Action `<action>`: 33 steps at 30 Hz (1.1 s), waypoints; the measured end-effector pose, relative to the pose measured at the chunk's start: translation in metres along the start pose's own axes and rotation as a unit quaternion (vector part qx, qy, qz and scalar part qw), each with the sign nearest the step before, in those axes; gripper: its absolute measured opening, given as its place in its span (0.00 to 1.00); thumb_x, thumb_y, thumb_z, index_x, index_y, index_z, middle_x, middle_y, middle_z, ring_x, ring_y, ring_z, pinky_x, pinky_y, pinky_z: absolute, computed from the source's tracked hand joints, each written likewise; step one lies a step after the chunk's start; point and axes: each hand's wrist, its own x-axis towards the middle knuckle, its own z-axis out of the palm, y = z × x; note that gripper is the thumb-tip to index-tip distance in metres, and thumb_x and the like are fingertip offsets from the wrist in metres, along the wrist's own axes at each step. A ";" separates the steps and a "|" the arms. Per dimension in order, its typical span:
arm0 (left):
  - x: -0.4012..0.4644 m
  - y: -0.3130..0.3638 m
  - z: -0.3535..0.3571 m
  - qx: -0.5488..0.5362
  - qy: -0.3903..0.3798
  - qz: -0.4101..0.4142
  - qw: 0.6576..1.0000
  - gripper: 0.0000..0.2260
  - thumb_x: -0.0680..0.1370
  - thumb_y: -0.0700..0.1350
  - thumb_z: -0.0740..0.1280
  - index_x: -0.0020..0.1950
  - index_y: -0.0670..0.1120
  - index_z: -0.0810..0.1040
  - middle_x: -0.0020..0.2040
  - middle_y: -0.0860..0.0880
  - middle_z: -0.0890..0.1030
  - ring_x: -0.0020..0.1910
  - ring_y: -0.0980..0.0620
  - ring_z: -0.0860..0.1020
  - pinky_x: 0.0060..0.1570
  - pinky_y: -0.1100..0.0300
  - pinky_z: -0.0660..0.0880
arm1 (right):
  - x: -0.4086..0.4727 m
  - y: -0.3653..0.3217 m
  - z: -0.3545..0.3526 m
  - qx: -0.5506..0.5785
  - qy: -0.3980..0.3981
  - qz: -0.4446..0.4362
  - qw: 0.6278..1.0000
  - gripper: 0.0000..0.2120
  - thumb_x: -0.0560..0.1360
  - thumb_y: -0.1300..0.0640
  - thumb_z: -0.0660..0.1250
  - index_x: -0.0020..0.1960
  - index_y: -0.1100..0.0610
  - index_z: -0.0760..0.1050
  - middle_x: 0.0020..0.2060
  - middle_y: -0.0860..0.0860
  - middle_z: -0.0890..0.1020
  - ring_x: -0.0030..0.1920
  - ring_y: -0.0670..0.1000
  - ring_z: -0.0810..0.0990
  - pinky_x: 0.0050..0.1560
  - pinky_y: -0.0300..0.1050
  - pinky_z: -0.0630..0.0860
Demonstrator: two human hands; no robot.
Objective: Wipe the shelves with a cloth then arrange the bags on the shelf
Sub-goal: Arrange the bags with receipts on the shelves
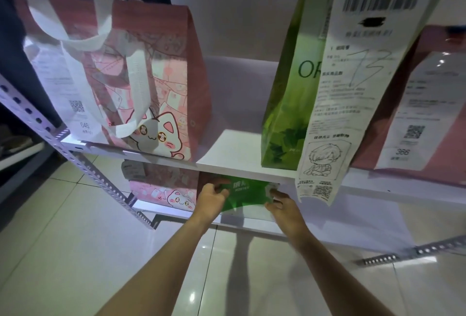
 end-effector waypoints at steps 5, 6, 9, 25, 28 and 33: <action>-0.013 0.006 0.021 -0.012 -0.022 0.016 1.000 0.10 0.79 0.35 0.67 0.56 0.47 0.82 0.52 0.53 0.84 0.54 0.54 0.81 0.53 0.64 0.73 | -0.008 0.023 -0.028 -0.022 0.025 0.025 0.999 0.21 0.79 0.59 0.69 0.71 0.57 0.72 0.63 0.52 0.78 0.59 0.50 0.76 0.59 0.41 0.71; -0.015 0.006 0.023 -0.007 -0.026 0.015 1.000 0.10 0.79 0.35 0.67 0.56 0.47 0.82 0.53 0.53 0.84 0.54 0.53 0.80 0.54 0.63 0.73 | -0.008 0.027 -0.032 -0.043 0.036 0.017 0.998 0.20 0.79 0.60 0.70 0.70 0.58 0.73 0.64 0.53 0.79 0.60 0.51 0.77 0.58 0.41 0.71; -0.018 0.000 0.024 0.023 0.003 0.015 1.000 0.08 0.78 0.36 0.68 0.53 0.47 0.82 0.53 0.49 0.84 0.55 0.50 0.81 0.57 0.60 0.75 | -0.012 0.032 -0.038 -0.054 0.049 0.007 0.997 0.19 0.78 0.62 0.70 0.68 0.57 0.76 0.65 0.50 0.77 0.63 0.50 0.76 0.59 0.38 0.68; 0.024 0.009 -0.046 0.556 0.166 -0.034 0.814 0.12 0.79 0.50 0.64 0.52 0.47 0.86 0.50 0.44 0.86 0.51 0.42 0.84 0.48 0.57 0.77 | -0.020 0.065 -0.027 -0.113 -0.034 0.004 0.993 0.09 0.80 0.61 0.66 0.49 0.48 0.82 0.43 0.40 0.79 0.40 0.41 0.75 0.42 0.32 0.70; 0.023 0.009 -0.041 0.574 0.162 -0.012 0.803 0.11 0.80 0.47 0.64 0.52 0.49 0.85 0.49 0.45 0.86 0.50 0.43 0.85 0.45 0.57 0.76 | -0.020 0.068 -0.031 -0.111 -0.035 0.002 0.993 0.12 0.80 0.61 0.66 0.46 0.45 0.81 0.44 0.42 0.81 0.39 0.41 0.77 0.41 0.33 0.71; 0.015 0.006 -0.031 0.557 0.155 0.016 0.816 0.14 0.79 0.54 0.63 0.49 0.48 0.85 0.45 0.45 0.85 0.47 0.42 0.84 0.43 0.58 0.73 | -0.024 0.066 -0.037 -0.109 -0.028 -0.004 0.994 0.11 0.80 0.62 0.65 0.47 0.48 0.82 0.40 0.43 0.82 0.38 0.43 0.79 0.40 0.35 0.72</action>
